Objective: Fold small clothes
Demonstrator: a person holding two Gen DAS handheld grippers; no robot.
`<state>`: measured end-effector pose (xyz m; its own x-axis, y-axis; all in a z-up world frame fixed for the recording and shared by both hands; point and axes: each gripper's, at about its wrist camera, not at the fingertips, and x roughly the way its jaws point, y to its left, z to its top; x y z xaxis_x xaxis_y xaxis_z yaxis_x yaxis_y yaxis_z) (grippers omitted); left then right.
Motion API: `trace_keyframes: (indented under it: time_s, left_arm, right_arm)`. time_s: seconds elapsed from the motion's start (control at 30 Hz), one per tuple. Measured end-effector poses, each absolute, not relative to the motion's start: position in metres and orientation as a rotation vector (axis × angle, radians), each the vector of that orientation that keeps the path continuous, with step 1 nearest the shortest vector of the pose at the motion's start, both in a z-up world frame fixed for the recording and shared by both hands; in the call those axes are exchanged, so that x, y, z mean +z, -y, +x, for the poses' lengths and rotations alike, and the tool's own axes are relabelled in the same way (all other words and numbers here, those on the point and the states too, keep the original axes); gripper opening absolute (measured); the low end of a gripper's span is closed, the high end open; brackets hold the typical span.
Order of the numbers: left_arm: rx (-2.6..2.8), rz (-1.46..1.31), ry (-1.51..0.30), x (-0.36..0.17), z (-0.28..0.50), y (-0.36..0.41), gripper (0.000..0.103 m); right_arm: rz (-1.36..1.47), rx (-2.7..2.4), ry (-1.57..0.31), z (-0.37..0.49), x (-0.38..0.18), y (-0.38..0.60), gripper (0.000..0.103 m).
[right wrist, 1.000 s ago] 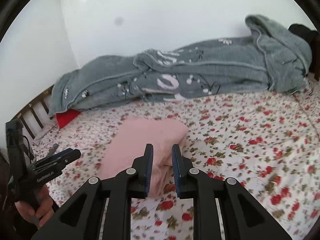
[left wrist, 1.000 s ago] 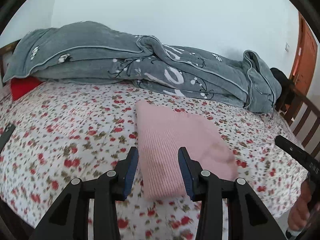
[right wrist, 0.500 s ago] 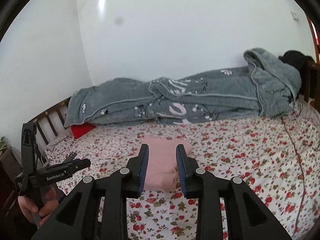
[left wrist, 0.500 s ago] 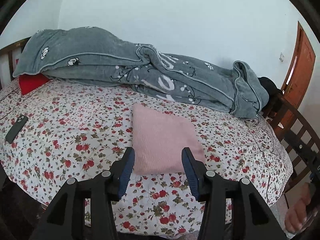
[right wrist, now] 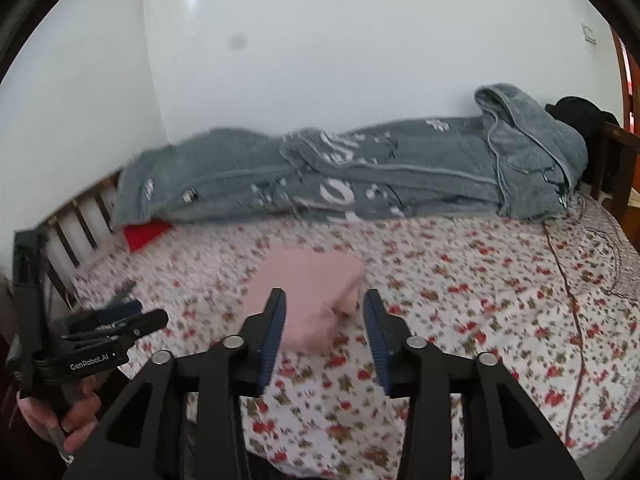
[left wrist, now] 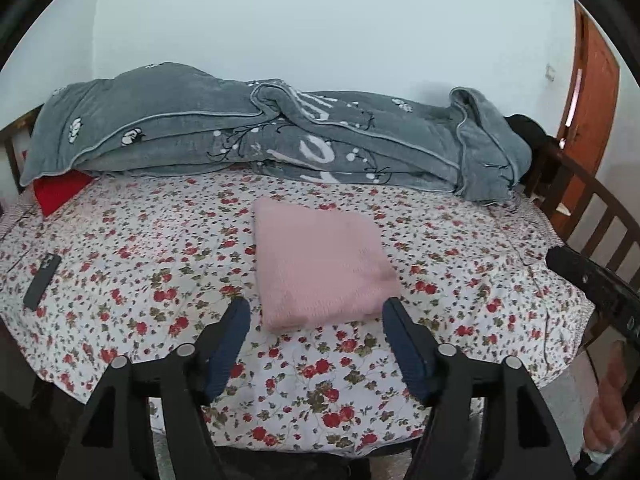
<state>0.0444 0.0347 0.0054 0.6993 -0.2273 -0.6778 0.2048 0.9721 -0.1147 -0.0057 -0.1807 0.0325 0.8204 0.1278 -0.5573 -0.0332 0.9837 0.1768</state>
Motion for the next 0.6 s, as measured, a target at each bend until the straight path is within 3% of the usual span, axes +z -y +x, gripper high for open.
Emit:
trace_keyframes:
  time_s: [0.07,0.13,0.17,0.2,0.3,0.4,0.6]
  left_arm:
    - [-0.242,-0.04,-0.768,0.005,0.045,-0.033,0.074]
    - [-0.245,-0.045,-0.776,0.005,0.044,-0.031,0.078]
    - [-0.241,-0.041,-0.777,0.005,0.044,-0.03,0.078]
    - [-0.236,-0.031,-0.777,0.005,0.044,-0.028,0.079]
    - [-0.227,-0.013,-0.784,0.004,0.044,-0.023,0.079]
    - [-0.226,-0.006,-0.784,0.005,0.044,-0.021,0.079]
    - [-0.216,-0.002,-0.784,0.006,0.047,-0.021,0.079]
  right_arm:
    - [0.123,0.053,-0.63,-0.004,0.03,0.176,0.053]
    - [0.093,0.033,-0.639,-0.004,0.028,0.173,0.053]
    - [0.083,0.022,-0.645,-0.004,0.027,0.172,0.059]
    - [0.075,0.004,-0.65,-0.004,0.027,0.173,0.076]
    - [0.063,-0.018,-0.628,-0.009,0.026,0.173,0.092]
    - [0.059,-0.04,-0.636,-0.009,0.025,0.175,0.099]
    - [0.043,-0.062,-0.645,-0.009,0.025,0.175,0.1]
